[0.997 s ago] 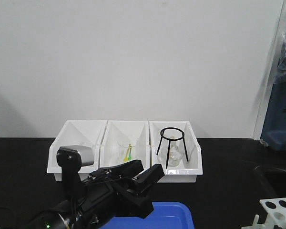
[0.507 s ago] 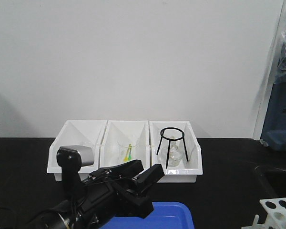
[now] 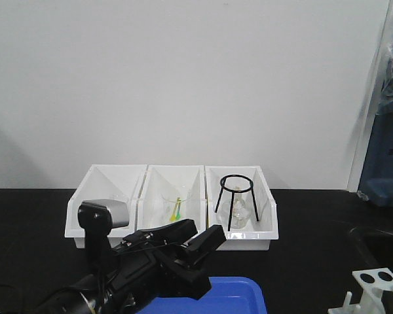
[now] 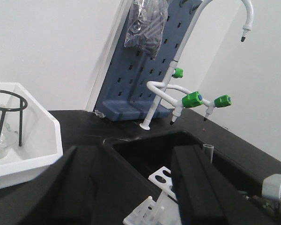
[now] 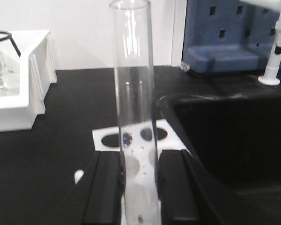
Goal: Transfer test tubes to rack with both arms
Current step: 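Carry the test tube with the right gripper above the white rack, then lower the tube into a rack hole and open the right gripper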
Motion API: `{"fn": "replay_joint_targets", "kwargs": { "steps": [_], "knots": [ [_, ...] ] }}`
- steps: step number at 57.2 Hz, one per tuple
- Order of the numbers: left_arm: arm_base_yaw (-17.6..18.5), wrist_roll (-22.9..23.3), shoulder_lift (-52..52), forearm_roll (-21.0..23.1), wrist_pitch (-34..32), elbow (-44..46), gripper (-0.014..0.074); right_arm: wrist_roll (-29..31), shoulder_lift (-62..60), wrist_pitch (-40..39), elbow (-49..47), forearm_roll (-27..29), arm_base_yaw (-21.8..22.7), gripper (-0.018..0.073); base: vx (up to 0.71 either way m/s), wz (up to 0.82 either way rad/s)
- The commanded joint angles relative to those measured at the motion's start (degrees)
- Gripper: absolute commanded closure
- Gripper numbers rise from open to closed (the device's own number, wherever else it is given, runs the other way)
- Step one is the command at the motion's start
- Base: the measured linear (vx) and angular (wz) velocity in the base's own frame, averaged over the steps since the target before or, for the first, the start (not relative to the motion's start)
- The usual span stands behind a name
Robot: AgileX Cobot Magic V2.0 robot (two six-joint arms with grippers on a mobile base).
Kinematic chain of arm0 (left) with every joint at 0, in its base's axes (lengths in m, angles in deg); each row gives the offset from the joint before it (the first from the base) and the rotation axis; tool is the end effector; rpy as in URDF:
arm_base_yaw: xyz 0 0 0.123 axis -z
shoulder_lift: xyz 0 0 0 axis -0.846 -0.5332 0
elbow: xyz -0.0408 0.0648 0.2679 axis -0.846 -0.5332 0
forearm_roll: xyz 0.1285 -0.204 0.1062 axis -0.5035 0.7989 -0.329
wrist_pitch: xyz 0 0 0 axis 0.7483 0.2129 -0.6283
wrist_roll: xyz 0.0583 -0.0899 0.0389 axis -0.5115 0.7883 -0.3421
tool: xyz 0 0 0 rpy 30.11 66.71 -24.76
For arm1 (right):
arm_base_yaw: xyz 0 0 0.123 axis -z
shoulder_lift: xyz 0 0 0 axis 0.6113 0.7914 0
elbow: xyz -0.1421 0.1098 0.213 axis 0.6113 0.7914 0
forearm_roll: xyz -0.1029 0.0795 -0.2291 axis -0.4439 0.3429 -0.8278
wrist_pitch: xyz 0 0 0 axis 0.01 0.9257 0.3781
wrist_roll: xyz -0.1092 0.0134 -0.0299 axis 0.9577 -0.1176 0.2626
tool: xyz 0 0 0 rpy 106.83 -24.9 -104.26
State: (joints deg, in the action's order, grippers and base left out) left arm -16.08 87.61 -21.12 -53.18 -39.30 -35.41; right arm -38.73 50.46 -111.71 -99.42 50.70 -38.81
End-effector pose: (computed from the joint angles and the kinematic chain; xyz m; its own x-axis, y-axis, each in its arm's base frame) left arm 0.2588 -0.2502 0.2627 -0.2862 -0.2995 -0.9102 0.7003 0.5830 -0.4120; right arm 0.2487 -0.0100 0.1277 -0.1818 0.0179 -0.9832 0.1131 0.9936 -0.0029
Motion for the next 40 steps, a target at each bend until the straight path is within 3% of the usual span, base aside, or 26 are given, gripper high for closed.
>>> {"fn": "replay_joint_targets", "kwargs": {
  "steps": [1, 17, 24, 32, 40],
  "knots": [
    [-0.19, -0.14, 2.3, 0.68, -4.85, 1.63, 0.0113, -0.05, -0.71, -12.24, 0.77, -0.53, -0.09, 0.0566, 0.0, 0.0],
    [-0.19, -0.14, 2.3, 0.66, -4.98, 1.63, 0.0113, 0.89, 0.4, -14.15, 3.37, -0.46, -0.09, 0.0554, 0.0, 0.0],
    [-0.19, -0.14, 2.3, 0.66, -4.98, 1.63, 0.0113, 2.12, 0.4, -14.1, 3.37, -0.46, -0.09, 0.0504, 0.0, 0.0],
    [-0.19, -0.14, 2.3, 0.66, -4.98, 1.63, 0.0113, 2.87, 0.4, -14.22, 3.37, -0.46, -0.09, 0.0384, 0.0, 0.0],
    [-0.19, -0.14, 2.3, 0.66, -4.98, 1.63, 0.0113, 2.62, 0.4, -13.95, 3.37, -0.41, -0.09, 0.0208, 0.0, 0.0]
  ]
}}
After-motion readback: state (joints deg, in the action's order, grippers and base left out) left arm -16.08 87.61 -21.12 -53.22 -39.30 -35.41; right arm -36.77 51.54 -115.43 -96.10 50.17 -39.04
